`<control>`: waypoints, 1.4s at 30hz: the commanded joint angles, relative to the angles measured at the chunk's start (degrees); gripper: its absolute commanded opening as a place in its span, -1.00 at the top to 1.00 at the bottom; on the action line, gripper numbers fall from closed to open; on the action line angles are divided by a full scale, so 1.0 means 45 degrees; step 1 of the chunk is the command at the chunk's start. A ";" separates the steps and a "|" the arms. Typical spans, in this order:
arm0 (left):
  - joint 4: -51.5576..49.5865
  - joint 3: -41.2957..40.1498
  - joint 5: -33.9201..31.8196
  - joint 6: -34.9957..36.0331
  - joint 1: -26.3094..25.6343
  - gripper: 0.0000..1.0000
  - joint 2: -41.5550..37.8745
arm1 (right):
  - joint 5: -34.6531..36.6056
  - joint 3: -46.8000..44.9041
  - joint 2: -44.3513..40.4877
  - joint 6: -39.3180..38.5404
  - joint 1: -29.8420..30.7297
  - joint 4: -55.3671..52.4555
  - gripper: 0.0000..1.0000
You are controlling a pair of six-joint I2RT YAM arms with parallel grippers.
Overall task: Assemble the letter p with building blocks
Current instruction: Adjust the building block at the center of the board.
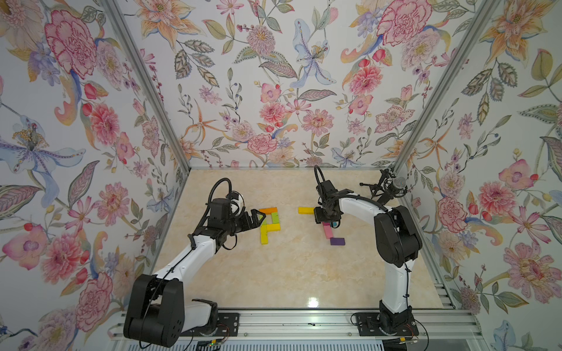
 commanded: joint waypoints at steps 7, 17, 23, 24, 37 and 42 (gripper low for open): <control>0.0597 0.0770 0.1141 -0.0126 -0.0679 -0.86 0.0783 | -0.0317 0.0560 0.1026 -0.0143 -0.0509 -0.0240 -0.16; 0.0842 0.1698 0.1458 -0.0282 -0.1577 -0.83 0.1854 | -0.0102 0.0191 0.0542 -0.0234 -0.0328 -0.0341 0.24; 0.0909 0.2225 0.1375 -0.0320 -0.2301 -0.82 0.2936 | 0.0181 0.0272 0.0240 0.0128 -0.0152 -0.0366 0.31; 0.0899 0.2309 0.1276 -0.0319 -0.2377 -0.82 0.3082 | 0.0263 0.0319 0.0107 0.0217 -0.0100 -0.0366 0.32; 0.1223 0.2752 0.0976 -0.0426 -0.2993 -0.82 0.4374 | -0.0109 0.0875 -0.0080 0.1017 0.0567 -0.0451 0.32; 0.1524 0.2902 0.0914 -0.0773 -0.3270 -0.81 0.4574 | -0.0295 0.0909 0.0061 0.1393 0.0717 -0.0423 -0.15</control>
